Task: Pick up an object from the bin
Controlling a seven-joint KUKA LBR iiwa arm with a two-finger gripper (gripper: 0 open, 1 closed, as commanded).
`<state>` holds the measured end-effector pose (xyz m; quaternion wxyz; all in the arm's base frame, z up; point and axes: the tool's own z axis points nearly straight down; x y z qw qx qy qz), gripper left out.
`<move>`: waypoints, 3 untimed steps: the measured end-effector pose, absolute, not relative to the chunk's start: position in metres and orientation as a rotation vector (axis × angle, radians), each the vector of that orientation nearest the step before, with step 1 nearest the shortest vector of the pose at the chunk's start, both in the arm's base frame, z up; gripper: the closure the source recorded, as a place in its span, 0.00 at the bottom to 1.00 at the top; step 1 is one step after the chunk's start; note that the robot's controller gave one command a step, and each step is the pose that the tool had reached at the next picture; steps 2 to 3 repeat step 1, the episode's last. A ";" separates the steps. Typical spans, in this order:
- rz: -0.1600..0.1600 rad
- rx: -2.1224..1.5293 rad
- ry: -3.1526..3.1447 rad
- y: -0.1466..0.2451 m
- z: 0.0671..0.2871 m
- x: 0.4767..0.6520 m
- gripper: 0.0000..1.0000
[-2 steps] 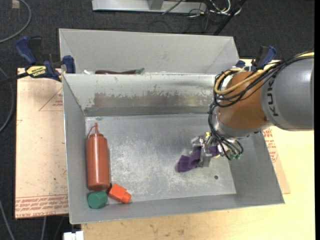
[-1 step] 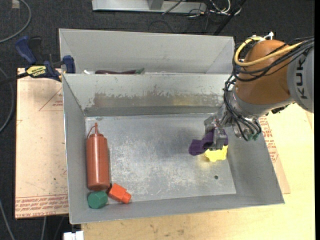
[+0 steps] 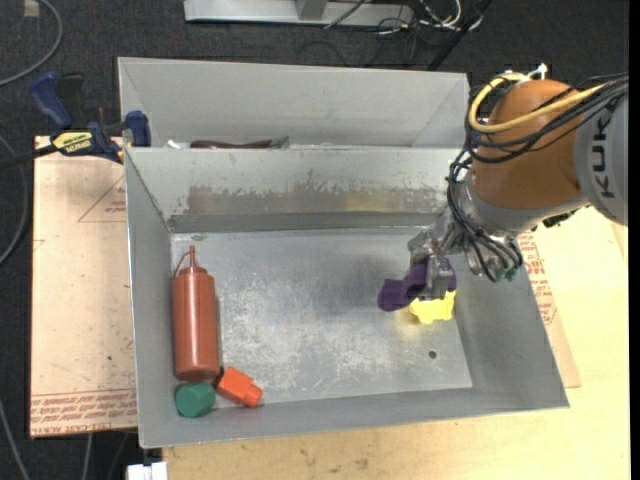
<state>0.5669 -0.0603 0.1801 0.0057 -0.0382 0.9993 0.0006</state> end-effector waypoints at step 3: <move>0.002 -0.147 3.120 -0.036 0.326 0.564 1.00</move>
Offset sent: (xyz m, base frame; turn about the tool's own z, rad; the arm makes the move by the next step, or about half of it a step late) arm 0.0000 0.0000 0.0000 0.0000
